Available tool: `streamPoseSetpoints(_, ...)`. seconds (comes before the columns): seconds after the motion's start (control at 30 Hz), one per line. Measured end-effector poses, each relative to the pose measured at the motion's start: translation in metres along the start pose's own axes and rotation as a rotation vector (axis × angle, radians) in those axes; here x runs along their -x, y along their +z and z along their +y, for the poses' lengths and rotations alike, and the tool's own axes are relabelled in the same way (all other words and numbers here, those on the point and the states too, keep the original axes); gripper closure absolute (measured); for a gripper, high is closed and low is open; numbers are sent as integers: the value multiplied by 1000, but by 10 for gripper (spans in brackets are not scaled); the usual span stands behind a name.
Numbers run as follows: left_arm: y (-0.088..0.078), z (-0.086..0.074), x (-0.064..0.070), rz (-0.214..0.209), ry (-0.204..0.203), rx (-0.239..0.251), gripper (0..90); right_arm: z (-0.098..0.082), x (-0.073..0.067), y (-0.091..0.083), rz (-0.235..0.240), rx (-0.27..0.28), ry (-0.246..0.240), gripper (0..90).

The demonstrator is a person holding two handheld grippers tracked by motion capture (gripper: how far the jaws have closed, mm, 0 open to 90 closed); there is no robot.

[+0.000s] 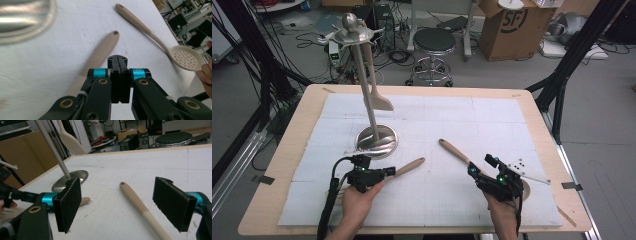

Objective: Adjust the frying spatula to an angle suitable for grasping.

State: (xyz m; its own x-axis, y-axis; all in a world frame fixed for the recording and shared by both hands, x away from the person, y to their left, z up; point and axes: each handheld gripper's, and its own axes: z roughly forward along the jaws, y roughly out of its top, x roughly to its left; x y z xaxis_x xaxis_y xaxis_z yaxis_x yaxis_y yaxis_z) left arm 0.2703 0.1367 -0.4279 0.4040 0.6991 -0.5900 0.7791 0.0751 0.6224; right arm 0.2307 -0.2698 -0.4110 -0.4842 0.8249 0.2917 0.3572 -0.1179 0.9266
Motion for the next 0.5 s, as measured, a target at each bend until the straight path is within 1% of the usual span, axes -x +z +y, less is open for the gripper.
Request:
streamPoseSetpoints(0.13, -6, 11, 1, -3, 19, -17, 899, 0, -1, 1, 1, -3, -1, 224)
streamPoseSetpoints(0.2, -7, 18, -1, 4, 21, -19, 899, -1, -1, 2, 0, -4, -5, 224)
streamPoseSetpoints(0.3, -6, 26, -10, 55, 24, -41, 899, -1, -1, 2, 1, -5, -4, 224)
streamPoseSetpoints(0.37, -3, 28, -19, 109, 34, -72, 899, -1, 0, 1, 1, -2, -1, 224)
streamPoseSetpoints(0.4, -2, 28, -24, 127, 31, -83, 899, -1, 0, 1, -2, 0, -1, 224)
streamPoseSetpoints(0.43, -1, 28, -28, 137, 25, -97, 899, -1, 1, 1, -2, 0, -1, 224)
streamPoseSetpoints(0.5, 0, 27, -30, 141, 21, -106, 899, -1, 1, 1, -3, -1, 0, 224)
